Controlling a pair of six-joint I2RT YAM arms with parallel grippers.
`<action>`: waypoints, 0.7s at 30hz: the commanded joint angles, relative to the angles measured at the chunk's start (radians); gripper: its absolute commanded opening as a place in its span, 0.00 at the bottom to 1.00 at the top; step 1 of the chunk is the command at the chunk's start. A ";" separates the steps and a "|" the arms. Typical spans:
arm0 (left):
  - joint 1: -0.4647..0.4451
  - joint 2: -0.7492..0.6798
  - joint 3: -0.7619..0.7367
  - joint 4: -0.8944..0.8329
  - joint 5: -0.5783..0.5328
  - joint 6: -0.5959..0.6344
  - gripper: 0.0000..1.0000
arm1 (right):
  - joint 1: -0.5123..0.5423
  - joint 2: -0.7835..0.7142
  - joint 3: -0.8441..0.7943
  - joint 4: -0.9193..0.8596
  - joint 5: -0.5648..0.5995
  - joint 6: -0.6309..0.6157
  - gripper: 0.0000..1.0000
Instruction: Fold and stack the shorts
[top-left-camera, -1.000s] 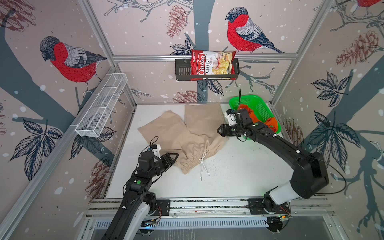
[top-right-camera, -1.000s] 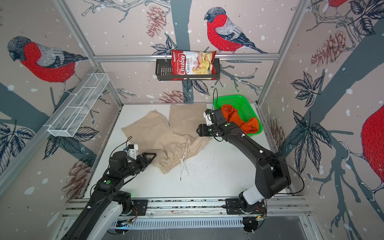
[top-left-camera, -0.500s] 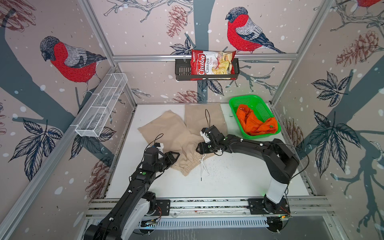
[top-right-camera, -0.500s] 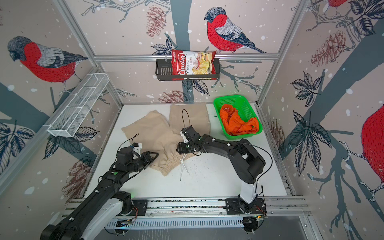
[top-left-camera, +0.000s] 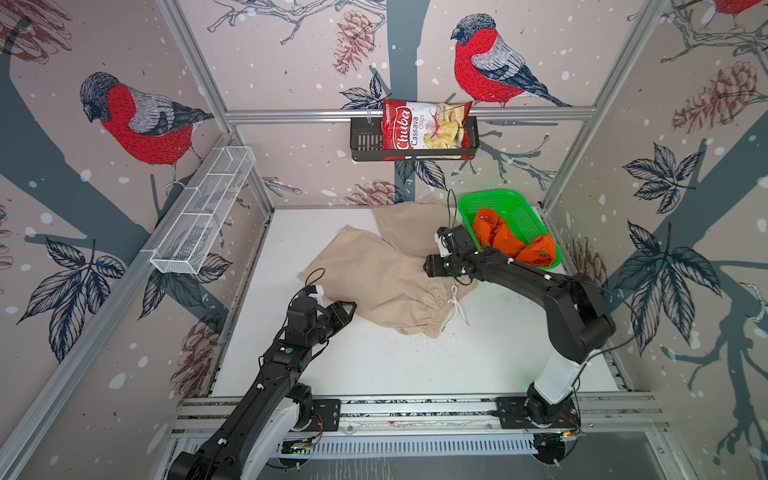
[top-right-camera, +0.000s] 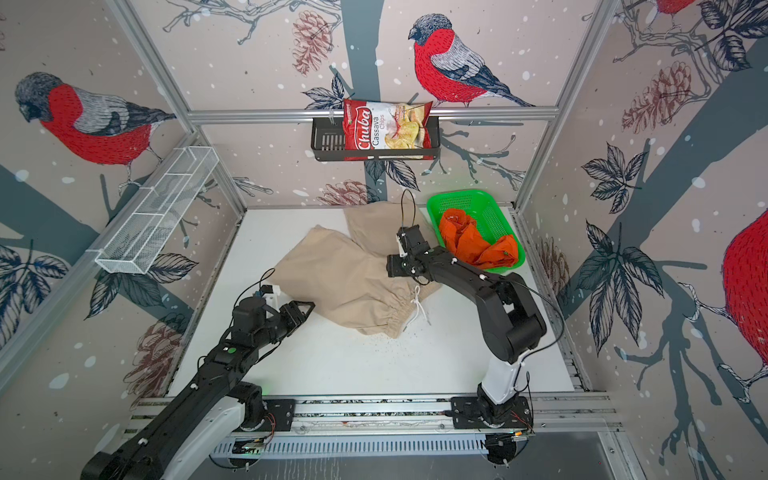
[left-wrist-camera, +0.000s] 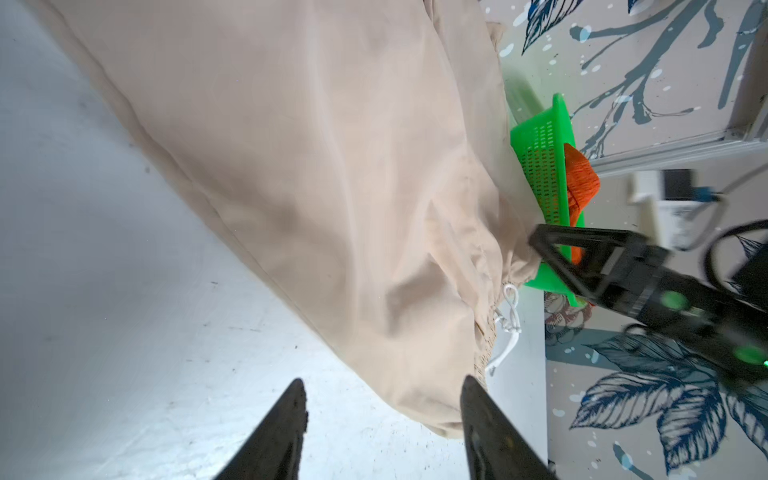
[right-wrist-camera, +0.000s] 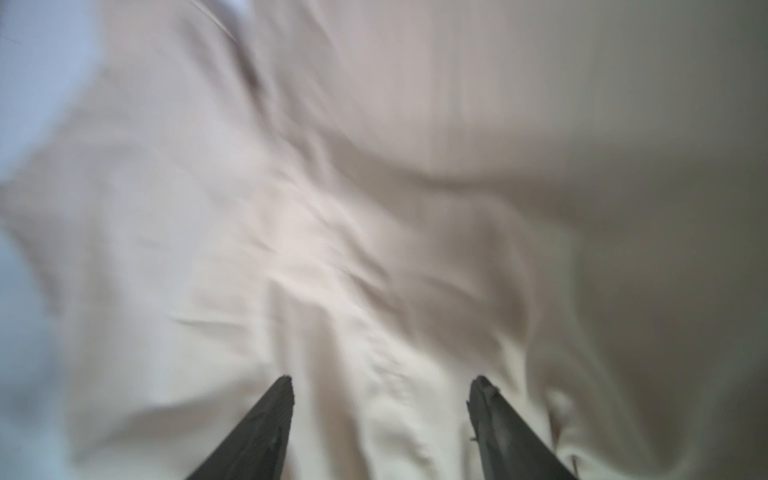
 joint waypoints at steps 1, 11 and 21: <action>-0.001 0.028 0.010 0.105 -0.046 0.006 0.59 | 0.051 -0.089 -0.016 -0.035 -0.006 0.005 0.68; 0.019 0.387 0.131 0.348 -0.085 0.062 0.58 | 0.336 -0.025 -0.148 0.189 -0.032 0.222 0.64; 0.096 0.672 0.224 0.400 -0.032 0.047 0.55 | 0.410 0.019 -0.344 0.242 -0.056 0.289 0.61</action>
